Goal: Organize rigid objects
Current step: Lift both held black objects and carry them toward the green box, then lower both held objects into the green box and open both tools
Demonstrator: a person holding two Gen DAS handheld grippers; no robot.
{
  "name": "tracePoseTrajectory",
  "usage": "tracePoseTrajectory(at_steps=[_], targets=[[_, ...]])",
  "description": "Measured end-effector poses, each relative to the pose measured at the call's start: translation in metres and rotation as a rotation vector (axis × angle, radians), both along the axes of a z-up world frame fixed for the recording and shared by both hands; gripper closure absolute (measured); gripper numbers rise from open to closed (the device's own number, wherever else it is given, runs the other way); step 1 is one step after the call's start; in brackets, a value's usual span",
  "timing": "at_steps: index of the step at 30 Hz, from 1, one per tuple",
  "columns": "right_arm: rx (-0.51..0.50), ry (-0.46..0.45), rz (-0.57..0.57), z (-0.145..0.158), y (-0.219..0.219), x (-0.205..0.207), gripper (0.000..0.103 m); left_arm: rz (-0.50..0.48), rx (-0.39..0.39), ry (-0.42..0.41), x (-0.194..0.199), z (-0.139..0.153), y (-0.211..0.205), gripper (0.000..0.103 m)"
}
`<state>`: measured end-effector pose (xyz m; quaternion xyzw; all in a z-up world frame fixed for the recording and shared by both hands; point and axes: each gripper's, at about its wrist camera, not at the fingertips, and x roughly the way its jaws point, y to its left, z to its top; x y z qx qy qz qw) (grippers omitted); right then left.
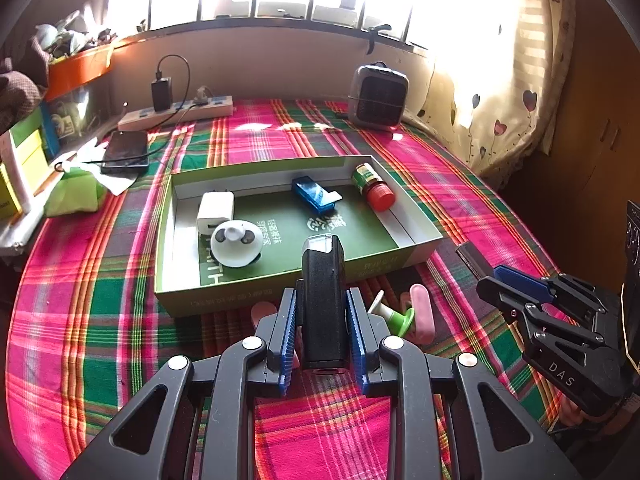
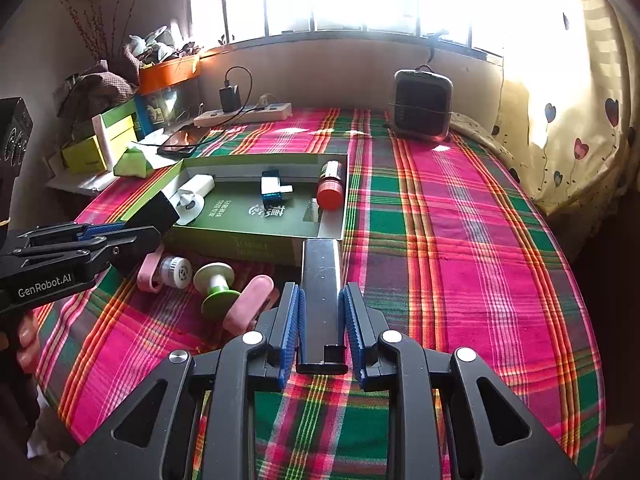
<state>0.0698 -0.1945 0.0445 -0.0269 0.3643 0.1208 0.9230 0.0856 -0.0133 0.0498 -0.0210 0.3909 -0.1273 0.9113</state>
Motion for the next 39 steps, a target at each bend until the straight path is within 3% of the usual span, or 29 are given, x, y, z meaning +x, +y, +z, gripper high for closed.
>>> tracePoseTrajectory(at_steps=[20,39], targets=[[-0.015,0.008,0.065,0.01,0.021,0.05,0.079,0.02,-0.016,0.006,0.058,0.013,0.012,0.08],[-0.021,0.088,0.111,-0.002,0.039,0.103,0.079,0.061,-0.03,0.069,0.12,0.002,0.02,0.08]])
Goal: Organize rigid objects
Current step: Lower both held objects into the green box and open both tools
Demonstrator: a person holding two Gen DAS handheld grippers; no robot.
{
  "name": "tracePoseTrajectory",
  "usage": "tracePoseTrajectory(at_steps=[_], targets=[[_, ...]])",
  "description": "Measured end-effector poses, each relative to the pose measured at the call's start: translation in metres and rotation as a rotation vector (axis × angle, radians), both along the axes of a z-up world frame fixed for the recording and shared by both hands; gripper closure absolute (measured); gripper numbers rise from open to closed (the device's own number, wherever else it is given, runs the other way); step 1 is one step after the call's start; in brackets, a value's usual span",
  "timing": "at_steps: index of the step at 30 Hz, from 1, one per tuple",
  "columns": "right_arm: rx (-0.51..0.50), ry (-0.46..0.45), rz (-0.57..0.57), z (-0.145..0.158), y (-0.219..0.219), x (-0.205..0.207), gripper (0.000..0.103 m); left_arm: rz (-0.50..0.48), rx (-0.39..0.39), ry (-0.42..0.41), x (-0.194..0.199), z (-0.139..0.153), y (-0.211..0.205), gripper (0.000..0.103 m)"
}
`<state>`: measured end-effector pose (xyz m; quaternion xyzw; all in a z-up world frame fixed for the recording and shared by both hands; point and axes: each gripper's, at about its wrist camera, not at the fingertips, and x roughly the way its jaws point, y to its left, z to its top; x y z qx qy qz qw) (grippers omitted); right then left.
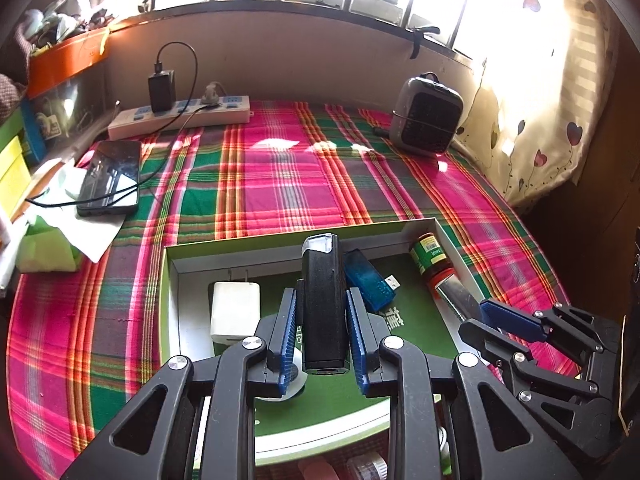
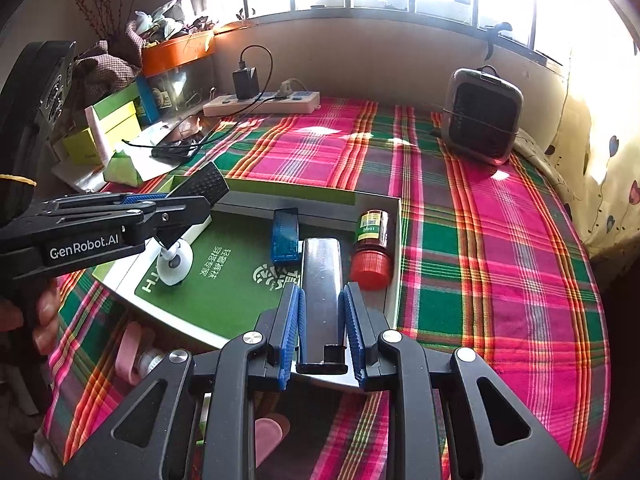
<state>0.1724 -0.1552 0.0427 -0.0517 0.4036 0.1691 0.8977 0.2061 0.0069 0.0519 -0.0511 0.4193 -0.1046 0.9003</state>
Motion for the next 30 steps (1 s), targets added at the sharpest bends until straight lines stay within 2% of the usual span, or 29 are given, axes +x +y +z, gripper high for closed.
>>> tracePoseTrajectory(at_steps=[12,30], targets=[[-0.013,0.043,-0.001,-0.015,0.002,0.018,0.079,-0.001,0.006,0.036,0.024,-0.013,-0.004,0.08],[-0.054,0.051,0.011,-0.026,0.01,0.025,0.079,0.001,0.023,0.093,0.037,-0.039,-0.012,0.08]])
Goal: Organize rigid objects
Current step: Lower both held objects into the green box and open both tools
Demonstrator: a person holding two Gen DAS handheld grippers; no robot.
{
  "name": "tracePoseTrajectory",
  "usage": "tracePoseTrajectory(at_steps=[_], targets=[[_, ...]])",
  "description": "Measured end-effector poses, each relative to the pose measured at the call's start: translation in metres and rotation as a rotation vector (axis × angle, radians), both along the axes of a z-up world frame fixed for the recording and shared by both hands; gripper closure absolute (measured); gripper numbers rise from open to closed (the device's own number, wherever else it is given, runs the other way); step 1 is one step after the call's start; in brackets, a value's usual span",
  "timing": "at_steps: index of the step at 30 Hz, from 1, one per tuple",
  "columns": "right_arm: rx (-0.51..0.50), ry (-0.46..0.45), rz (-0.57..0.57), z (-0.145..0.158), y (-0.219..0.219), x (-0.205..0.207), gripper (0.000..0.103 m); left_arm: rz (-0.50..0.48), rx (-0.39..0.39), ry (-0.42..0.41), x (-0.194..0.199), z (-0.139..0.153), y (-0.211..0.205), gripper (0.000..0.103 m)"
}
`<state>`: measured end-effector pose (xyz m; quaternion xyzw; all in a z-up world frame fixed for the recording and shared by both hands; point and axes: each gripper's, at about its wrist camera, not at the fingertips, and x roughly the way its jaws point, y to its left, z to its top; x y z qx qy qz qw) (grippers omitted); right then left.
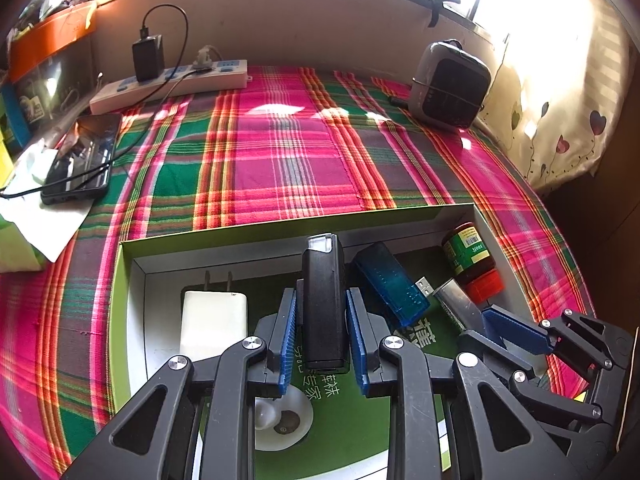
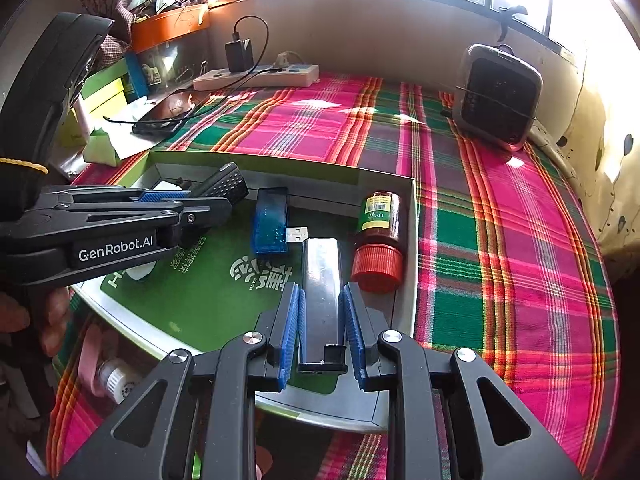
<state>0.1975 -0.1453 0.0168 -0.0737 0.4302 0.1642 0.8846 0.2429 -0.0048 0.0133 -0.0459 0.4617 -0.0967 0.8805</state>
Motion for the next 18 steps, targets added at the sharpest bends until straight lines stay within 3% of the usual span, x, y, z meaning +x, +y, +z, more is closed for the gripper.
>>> tracePoseTrajectory(at_steps=[18], targets=[[-0.009,-0.005,0.003,-0.0013,0.0003,0.0015,0.079,0.003,0.011,0.007,0.0022,-0.0043,-0.0016,0.08]])
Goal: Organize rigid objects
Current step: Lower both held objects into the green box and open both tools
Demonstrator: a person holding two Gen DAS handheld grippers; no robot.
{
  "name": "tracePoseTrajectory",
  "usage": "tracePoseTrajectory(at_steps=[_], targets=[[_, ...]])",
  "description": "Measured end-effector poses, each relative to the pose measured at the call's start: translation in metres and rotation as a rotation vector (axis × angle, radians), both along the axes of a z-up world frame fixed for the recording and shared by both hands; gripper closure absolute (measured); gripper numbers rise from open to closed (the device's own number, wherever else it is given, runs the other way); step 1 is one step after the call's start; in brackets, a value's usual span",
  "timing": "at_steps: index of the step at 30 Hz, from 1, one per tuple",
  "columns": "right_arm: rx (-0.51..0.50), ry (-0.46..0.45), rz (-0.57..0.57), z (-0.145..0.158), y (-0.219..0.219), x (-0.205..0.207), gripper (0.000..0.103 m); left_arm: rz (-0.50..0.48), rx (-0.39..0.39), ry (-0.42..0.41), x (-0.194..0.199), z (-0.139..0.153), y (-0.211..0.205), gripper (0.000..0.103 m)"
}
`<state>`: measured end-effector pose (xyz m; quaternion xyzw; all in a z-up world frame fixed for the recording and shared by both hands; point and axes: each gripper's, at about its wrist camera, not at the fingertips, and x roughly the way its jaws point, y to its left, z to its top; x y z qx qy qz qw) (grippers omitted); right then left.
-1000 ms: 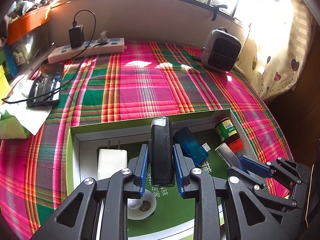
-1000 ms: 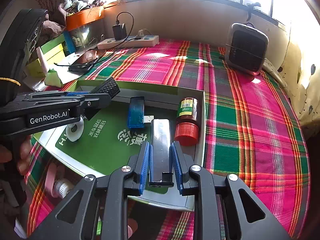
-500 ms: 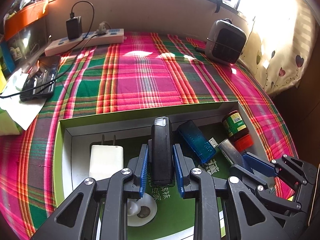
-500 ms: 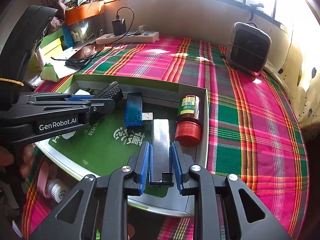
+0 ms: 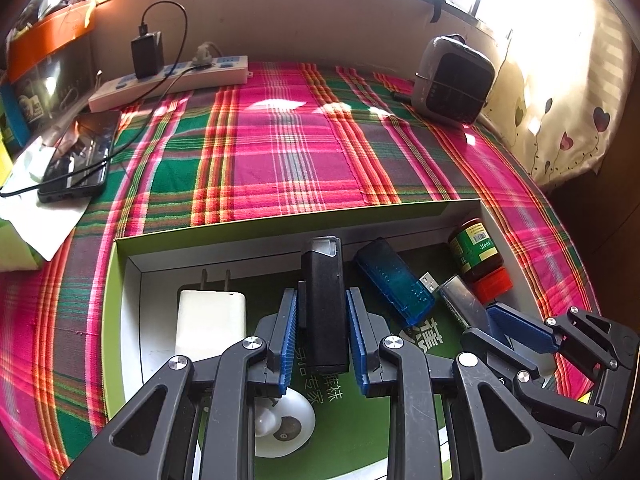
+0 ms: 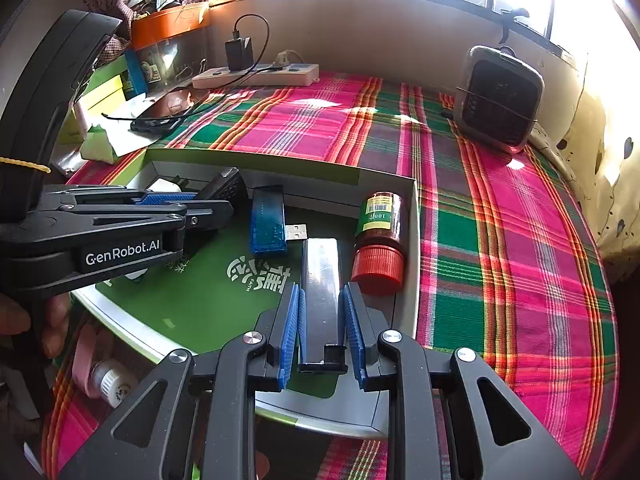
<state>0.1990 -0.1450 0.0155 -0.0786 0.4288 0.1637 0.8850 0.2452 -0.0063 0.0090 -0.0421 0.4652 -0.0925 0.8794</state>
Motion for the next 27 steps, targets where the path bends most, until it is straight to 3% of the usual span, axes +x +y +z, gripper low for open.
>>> tracePoseTrajectory(at_steps=[27], targets=[[0.014,-0.026,-0.053,0.007,-0.005,-0.01,0.078,0.016,0.015,-0.023,-0.015,0.011,0.003,0.077]])
